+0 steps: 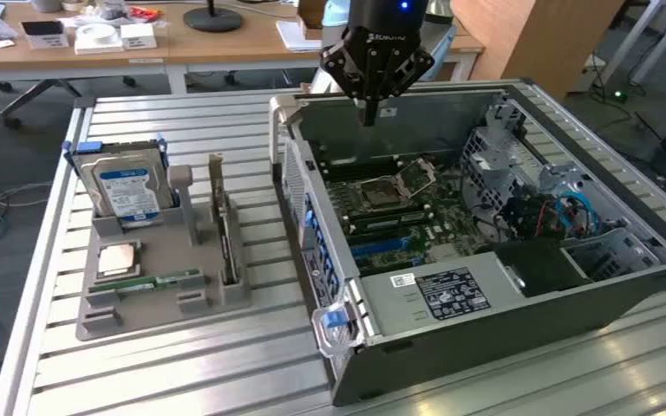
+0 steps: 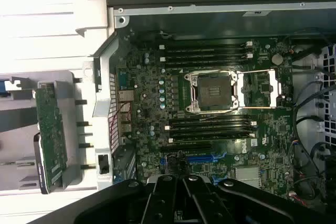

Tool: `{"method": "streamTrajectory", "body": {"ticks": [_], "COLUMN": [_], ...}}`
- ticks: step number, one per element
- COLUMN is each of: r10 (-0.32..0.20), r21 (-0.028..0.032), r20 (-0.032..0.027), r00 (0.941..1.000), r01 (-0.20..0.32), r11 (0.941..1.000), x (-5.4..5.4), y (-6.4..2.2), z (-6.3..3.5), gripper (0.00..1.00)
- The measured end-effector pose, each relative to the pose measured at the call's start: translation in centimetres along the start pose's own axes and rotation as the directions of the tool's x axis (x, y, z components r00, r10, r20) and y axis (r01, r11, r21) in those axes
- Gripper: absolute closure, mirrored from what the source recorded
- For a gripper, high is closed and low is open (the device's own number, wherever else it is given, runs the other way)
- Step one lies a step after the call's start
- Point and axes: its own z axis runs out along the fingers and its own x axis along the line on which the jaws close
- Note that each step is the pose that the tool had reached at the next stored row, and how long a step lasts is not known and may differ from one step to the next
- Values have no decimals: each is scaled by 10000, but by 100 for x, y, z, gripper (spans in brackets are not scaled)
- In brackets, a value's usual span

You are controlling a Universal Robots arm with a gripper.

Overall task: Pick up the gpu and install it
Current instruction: 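Reach for the gpu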

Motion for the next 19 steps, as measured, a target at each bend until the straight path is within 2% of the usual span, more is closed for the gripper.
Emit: {"method": "streamTrajectory", "body": {"ticks": [6, 19], "r10": [2, 0], "r21": [-1, 0], "r20": [1, 0], "r00": [10000, 10000], "r01": [-2, 0], "r11": [10000, 10000], "x": [8, 120], "y": [0, -9], "z": [1, 2], "gripper": [89, 89]}}
